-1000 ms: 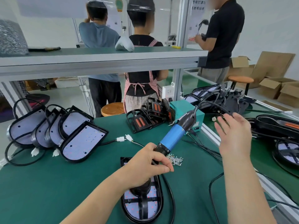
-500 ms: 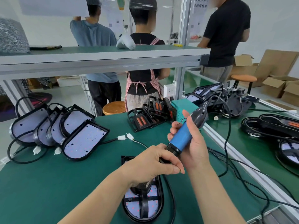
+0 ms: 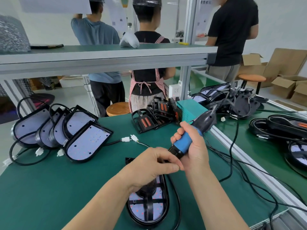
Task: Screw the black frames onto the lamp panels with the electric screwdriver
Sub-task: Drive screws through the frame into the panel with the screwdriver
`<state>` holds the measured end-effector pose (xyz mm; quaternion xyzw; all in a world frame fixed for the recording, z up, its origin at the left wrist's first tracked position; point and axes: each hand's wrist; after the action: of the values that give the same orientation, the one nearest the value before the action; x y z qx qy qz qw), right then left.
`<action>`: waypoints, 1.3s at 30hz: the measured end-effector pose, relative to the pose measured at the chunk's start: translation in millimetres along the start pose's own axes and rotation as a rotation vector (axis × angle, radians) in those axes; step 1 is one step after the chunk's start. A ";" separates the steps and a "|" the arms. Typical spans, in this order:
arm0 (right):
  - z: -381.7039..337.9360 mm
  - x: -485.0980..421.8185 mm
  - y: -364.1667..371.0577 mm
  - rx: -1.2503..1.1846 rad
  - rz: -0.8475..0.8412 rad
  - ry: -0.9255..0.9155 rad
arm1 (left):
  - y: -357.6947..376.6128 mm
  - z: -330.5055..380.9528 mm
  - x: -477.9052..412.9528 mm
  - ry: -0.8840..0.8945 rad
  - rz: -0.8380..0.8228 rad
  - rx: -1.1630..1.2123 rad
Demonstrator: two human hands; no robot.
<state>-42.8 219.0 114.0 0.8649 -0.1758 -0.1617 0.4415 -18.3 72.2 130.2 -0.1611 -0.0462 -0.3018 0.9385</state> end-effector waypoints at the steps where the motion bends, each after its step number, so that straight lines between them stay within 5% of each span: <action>1: -2.8 -3.6 0.6 0.049 0.039 -0.078 | -4.7 -0.7 -0.4 -0.019 0.084 0.067; 4: -19.2 -11.0 2.7 0.157 0.132 -0.302 | -20.1 -8.5 -0.5 -0.108 0.338 0.146; 10: -42.5 -5.2 15.6 0.093 0.195 -0.468 | -17.8 -27.5 5.5 -0.176 0.474 0.371; 21: -44.8 11.8 30.4 0.040 0.174 -0.444 | -9.2 -31.6 9.7 -0.221 0.359 0.631; 39: -44.0 15.2 20.6 0.092 0.195 -0.446 | -3.5 -33.4 9.9 -0.187 0.366 0.635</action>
<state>-13.5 232.0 153.6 0.8058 -0.3590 -0.2971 0.3653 -12.6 53.1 101.5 0.1052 -0.1933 -0.0840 0.9719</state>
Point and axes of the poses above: each hand's wrist, its own x-axis away from the middle knuckle, its own y-axis out of the palm, z = x × y, and after that the axes turned 13 degrees about -y, right-handed
